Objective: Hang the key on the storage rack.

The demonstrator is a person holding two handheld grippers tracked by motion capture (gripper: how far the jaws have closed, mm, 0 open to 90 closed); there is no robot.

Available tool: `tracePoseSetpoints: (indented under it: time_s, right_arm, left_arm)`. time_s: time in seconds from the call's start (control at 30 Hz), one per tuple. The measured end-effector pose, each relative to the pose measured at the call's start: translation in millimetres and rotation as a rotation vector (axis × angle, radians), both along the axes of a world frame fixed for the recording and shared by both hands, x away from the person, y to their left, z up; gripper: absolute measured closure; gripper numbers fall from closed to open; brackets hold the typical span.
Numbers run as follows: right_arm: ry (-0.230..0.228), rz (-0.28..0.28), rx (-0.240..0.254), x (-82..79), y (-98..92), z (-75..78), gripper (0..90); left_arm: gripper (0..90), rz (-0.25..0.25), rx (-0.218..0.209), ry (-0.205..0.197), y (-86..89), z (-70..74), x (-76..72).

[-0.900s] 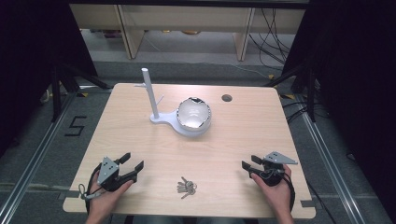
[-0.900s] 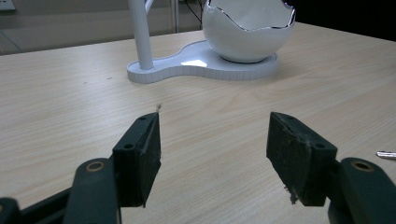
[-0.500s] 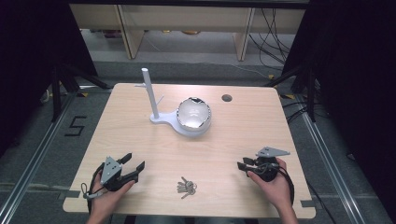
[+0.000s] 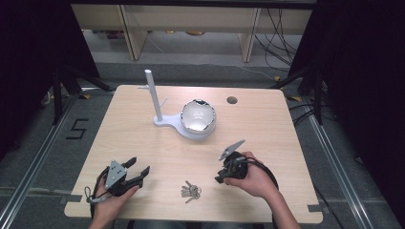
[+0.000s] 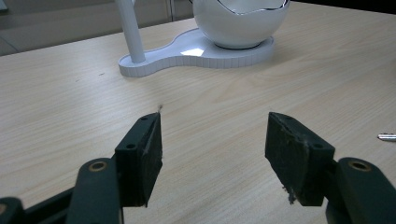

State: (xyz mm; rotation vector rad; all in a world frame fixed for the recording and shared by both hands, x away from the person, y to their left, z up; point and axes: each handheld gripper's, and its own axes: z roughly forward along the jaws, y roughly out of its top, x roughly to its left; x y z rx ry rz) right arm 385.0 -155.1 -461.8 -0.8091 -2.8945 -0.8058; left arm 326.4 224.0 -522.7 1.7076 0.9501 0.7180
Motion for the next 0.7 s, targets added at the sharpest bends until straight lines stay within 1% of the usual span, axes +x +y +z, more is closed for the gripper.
tracePoseSetpoints:
  time_s: [0.03, 0.1, 0.13, 0.17, 0.2, 0.23, 0.27, 0.3, 0.33, 0.37, 0.43, 0.47, 0.5, 0.63, 0.67, 0.7]
  right_arm:
    - [0.037, 0.021, -0.038, 0.8, 11.7, 0.3, 71.6]
    - [0.054, 0.055, -0.051, 1.5, 21.7, -0.6, 72.5]
    - [0.054, 0.055, -0.051, 1.5, 21.7, -0.6, 72.5]
    - [0.071, 0.109, -0.075, 3.6, 32.6, -3.3, 73.5]
    - [0.074, 0.132, -0.082, 4.1, 35.7, -4.1, 73.9]
    - [0.085, 0.136, -0.096, 4.3, 39.6, -4.9, 74.2]
    - [0.085, 0.136, -0.096, 4.3, 39.6, -4.9, 74.2]
    - [0.107, 0.155, -0.117, 5.3, 47.0, -7.2, 75.3]
    - [0.116, 0.148, -0.137, 5.4, 48.3, -6.8, 75.5]
    - [0.133, 0.145, -0.139, 5.5, 51.4, -7.5, 75.7]
    - [0.137, 0.165, -0.148, 7.7, 53.7, -8.9, 76.5]
    - [0.137, 0.165, -0.148, 7.7, 53.7, -8.9, 76.5]
    - [0.152, 0.179, -0.163, 8.7, 57.2, -10.4, 77.0]
    - [0.166, 0.199, -0.179, 9.1, 62.5, -13.0, 77.6]
    - [0.17, 0.211, -0.184, 9.3, 63.5, -13.4, 77.8]
    - [0.178, 0.212, -0.195, 8.5, 66.3, -14.5, 78.0]
  left_arm:
    - [36.5, -0.005, -0.002, -0.007, -0.5, -0.6, 0.9]
    - [36.6, -0.004, 0.002, -0.004, -0.6, -0.5, 1.0]
    - [36.6, -0.004, 0.009, -0.001, -0.6, -0.2, 1.0]
    - [36.6, -0.001, 0.016, 0.003, -0.8, 0.1, 0.6]
    - [36.6, -0.003, 0.014, 0.0, -1.2, 0.0, 0.3]
    - [36.6, -0.003, 0.014, -0.002, -1.3, -0.1, 0.1]
    - [36.5, -0.003, 0.014, -0.002, -1.3, -0.1, 0.1]
    - [36.5, -0.009, 0.006, -0.01, -1.5, -0.5, 0.3]
    - [36.5, -0.009, 0.006, -0.01, -1.5, -0.5, 0.3]
    - [36.5, -0.007, 0.006, -0.01, -1.6, -0.5, 0.2]
    - [36.4, -0.008, 0.007, -0.008, -1.6, -0.5, 0.1]
    - [36.4, -0.007, 0.017, -0.002, -1.5, 0.0, -0.2]
    - [36.3, -0.008, 0.025, 0.001, -1.8, 0.2, -0.2]
    - [36.4, -0.013, 0.028, -0.006, -3.3, -0.5, 0.2]
    - [36.4, -0.013, 0.031, -0.005, -3.5, -0.4, 0.0]
    - [36.4, -0.014, 0.028, -0.006, -3.6, -0.5, 0.1]
